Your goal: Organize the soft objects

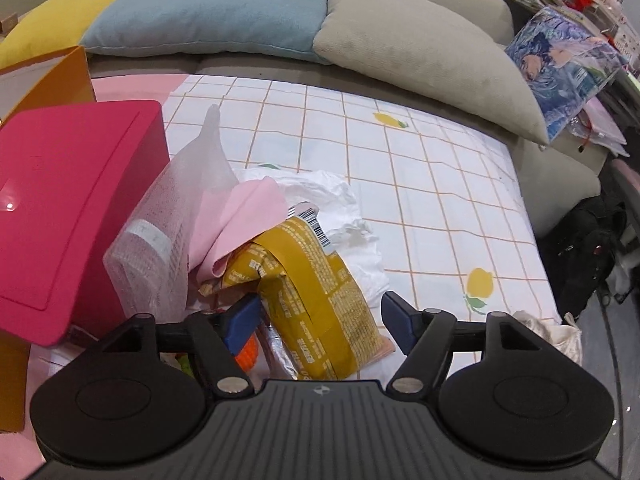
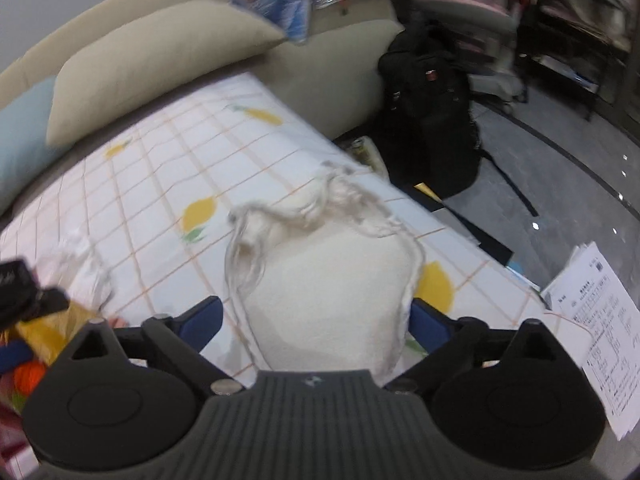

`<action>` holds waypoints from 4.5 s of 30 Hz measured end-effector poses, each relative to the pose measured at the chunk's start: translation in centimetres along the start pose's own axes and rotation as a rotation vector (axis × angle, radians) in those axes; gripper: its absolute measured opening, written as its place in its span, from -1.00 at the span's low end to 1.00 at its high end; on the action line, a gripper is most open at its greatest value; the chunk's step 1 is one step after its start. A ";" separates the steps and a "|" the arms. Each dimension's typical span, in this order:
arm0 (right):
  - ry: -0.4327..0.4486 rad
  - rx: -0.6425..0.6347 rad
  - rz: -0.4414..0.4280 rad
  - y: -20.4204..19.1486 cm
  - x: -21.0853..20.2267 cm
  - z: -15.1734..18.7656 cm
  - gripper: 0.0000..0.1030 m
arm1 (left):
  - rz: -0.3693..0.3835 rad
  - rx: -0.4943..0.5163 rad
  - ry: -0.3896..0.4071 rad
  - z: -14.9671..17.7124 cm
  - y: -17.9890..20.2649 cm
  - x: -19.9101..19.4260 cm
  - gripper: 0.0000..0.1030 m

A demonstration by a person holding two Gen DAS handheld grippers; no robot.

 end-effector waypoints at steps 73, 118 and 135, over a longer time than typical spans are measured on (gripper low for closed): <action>-0.234 -0.668 -0.378 -16.9 -7.4 13.7 0.01 | 0.215 0.070 -0.224 8.7 -14.0 -9.7 -0.42; 0.091 -0.619 -0.641 -35.3 -23.7 4.3 -0.71 | 0.209 -0.008 0.243 -8.5 -25.5 -21.1 -0.59; 0.031 -0.843 -0.523 -46.6 -14.8 5.2 -0.72 | 0.041 0.091 0.143 -11.6 -30.6 -12.1 -0.86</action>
Point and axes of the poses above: each gripper's, at about its wrist camera, not at the fingertips, and x roughly the way its jaws point, y to its right, z to its underside, the point moved 10 cm from there along x, roughly the way its jaws point, and after that the axes turned 4 degrees about -x, right-handed, at the moved point
